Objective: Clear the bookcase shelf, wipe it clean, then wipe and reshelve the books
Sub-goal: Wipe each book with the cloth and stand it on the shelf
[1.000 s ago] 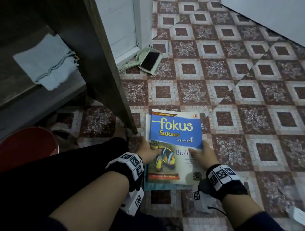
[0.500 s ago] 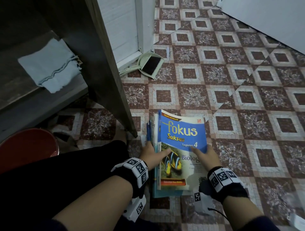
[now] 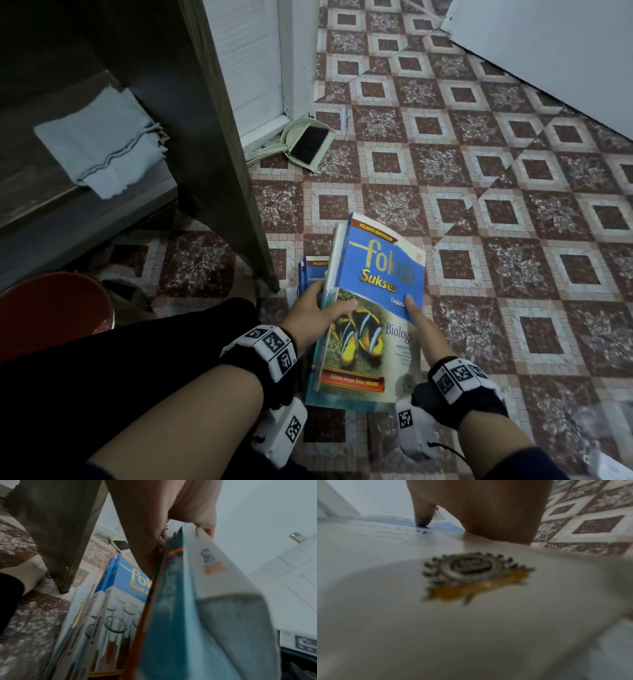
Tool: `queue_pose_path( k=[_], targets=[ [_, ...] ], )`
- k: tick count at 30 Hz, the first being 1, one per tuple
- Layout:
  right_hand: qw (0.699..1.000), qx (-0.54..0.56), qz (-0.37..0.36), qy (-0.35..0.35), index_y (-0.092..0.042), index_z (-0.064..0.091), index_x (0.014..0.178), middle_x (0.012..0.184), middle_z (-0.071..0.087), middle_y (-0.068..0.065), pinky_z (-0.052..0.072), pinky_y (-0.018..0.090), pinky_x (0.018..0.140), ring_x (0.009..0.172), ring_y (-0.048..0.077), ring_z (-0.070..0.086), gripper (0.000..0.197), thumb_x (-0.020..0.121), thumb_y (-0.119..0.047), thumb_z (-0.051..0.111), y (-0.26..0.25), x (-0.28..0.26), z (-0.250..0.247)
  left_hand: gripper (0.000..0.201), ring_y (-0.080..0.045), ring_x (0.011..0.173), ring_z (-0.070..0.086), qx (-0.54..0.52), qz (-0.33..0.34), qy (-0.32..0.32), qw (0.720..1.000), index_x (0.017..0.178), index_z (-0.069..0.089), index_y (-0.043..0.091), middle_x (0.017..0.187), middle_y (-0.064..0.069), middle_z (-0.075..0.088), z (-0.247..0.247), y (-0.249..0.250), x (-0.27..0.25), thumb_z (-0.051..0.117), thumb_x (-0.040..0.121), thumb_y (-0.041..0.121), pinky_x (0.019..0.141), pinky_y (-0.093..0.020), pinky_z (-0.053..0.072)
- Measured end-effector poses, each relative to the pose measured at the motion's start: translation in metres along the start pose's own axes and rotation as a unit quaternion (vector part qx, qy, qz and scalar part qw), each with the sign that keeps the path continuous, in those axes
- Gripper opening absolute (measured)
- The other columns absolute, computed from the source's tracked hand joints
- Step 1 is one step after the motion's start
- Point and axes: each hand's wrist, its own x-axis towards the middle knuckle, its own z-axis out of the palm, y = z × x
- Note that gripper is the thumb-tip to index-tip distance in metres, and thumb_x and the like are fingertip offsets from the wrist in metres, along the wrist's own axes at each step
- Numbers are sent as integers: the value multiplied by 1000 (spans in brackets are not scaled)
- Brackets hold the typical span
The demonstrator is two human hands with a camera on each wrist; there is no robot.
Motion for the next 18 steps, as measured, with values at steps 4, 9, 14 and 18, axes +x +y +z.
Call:
queue_pose_path(
  k=[4,9,14,18],
  targets=[
    [994,101,-26,-40,-23,65,111,104,73,7,49,47,95,92,28,68,38,91,-52,50,-15,-26,0,115,-22,130,46,-2,24,-26,999,143,38,33,147,4,44,5,5,0,77,46,79,110,-46,37],
    [985,153,-74,-38,-24,65,115,110,72,6,52,48,91,94,27,70,46,79,-52,60,-14,-31,-7,91,-21,126,51,-10,27,-33,999,140,46,27,136,1,56,0,18,-13,75,64,68,105,-38,39],
    [992,81,-84,46,-26,48,137,123,66,4,55,53,86,96,26,70,97,64,-91,49,-6,-22,-4,60,-16,135,36,-28,7,5,1000,141,37,32,139,13,44,-4,23,-27,54,90,56,107,-34,29],
    [981,15,-162,109,-20,45,138,120,64,1,50,19,61,83,11,66,73,89,-71,28,-14,-40,9,76,-23,143,27,-32,20,99,994,152,25,20,158,-1,26,-2,12,-19,47,91,60,113,-39,24]
  ],
)
